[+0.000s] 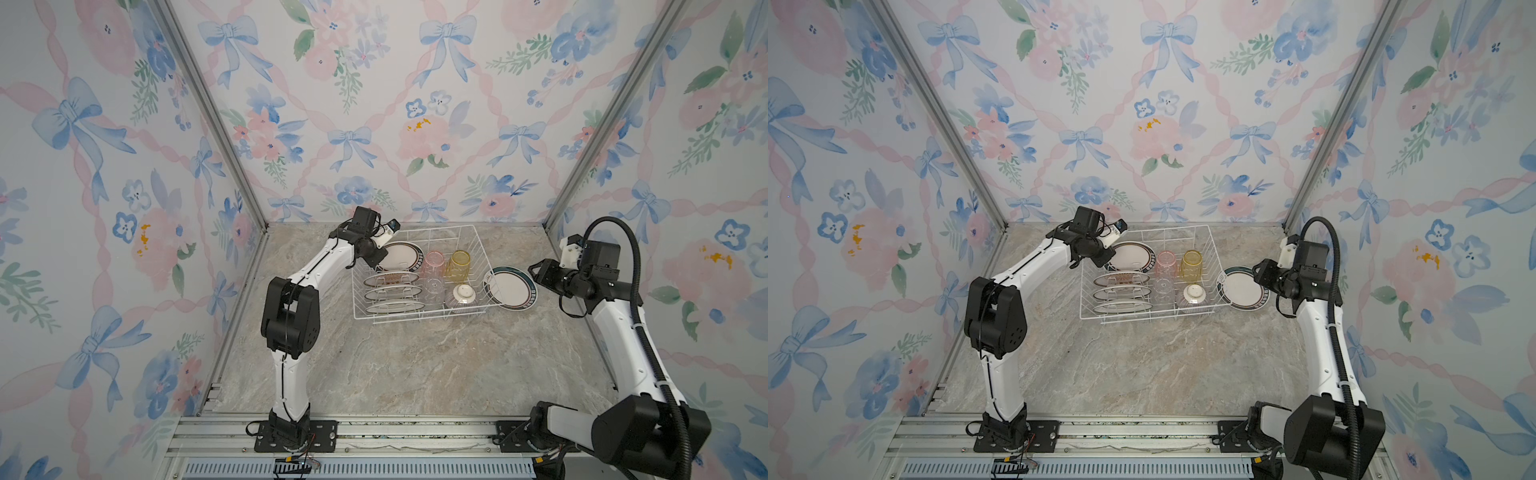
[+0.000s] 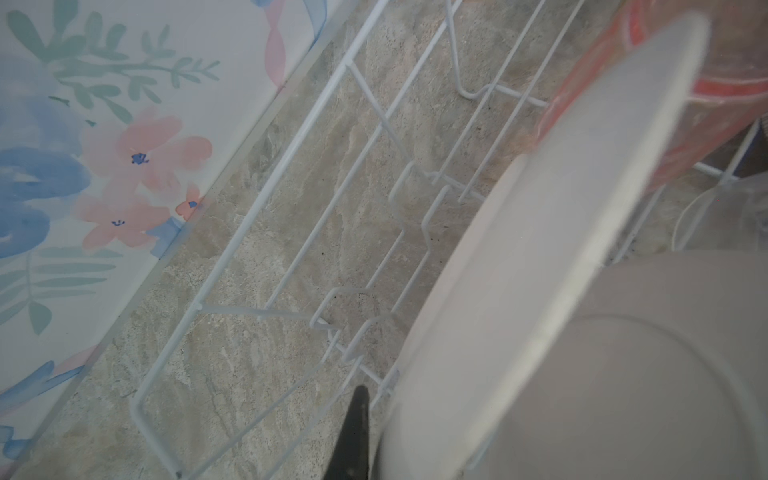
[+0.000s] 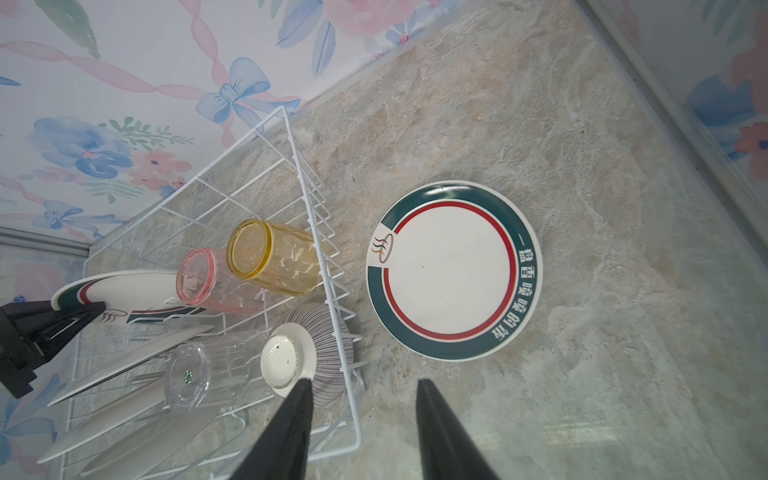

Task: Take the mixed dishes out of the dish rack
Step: 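Lift a second green-rimmed plate with the left gripper while the right arm approaches, then grasp the raised plate rim with the right gripper beside the left gripper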

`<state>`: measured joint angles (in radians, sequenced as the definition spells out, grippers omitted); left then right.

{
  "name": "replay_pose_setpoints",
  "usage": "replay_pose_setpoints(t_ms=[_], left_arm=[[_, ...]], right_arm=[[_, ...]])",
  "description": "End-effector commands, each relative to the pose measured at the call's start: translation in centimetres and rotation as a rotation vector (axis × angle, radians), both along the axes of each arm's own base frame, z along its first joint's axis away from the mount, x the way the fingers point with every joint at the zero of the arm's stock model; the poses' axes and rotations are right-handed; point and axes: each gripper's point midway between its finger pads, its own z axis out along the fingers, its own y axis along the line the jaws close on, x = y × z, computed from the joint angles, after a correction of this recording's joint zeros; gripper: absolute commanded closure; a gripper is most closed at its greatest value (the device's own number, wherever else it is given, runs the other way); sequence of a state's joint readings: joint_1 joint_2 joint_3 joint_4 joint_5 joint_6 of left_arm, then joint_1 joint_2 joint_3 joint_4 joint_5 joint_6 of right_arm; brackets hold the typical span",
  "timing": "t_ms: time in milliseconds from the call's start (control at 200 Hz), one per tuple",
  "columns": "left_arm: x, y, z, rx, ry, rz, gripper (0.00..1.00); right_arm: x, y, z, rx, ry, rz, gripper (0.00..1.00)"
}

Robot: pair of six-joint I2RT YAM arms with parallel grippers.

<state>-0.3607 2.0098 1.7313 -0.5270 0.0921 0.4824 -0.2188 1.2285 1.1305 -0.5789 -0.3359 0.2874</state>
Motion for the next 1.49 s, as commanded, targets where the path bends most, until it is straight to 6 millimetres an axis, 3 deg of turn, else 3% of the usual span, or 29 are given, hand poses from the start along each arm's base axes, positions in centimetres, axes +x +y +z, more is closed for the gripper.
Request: replay_pose_setpoints(t_ms=[0, 175, 365, 780, 1050, 1220, 1345, 1490], left_arm=[[0.1, -0.6, -0.1, -0.081, 0.048, 0.026, 1.0], [0.8, 0.3, 1.1, -0.107, 0.03, 0.075, 1.0], [1.4, 0.6, 4.6, -0.159, -0.028, 0.108, 1.0], [0.7, 2.3, 13.6, -0.259, -0.177, 0.178, 1.0], [-0.2, 3.4, 15.0, -0.264, -0.201, 0.214, 1.0], [-1.3, 2.8, 17.7, -0.404, -0.182, 0.169, 1.0], [-2.7, 1.4, 19.8, -0.541, -0.132, 0.107, 1.0], [-4.6, -0.7, 20.8, -0.693, -0.012, 0.027, 1.0]], right_arm=[[0.0, 0.6, 0.7, 0.013, -0.024, 0.015, 0.56], [0.0, 0.8, 0.5, 0.02, -0.023, 0.022, 0.56], [0.2, 2.1, 0.7, 0.017, -0.033, 0.072, 0.57], [1.0, 9.0, 2.4, 0.039, -0.112, 0.326, 0.59], [1.4, 12.2, 2.4, 0.058, -0.116, 0.42, 0.59], [1.2, 15.1, 3.6, 0.17, -0.172, 0.541, 0.59], [1.0, 17.0, 5.5, 0.292, -0.245, 0.623, 0.6], [0.0, 18.9, 7.7, 0.375, -0.307, 0.723, 0.58]])
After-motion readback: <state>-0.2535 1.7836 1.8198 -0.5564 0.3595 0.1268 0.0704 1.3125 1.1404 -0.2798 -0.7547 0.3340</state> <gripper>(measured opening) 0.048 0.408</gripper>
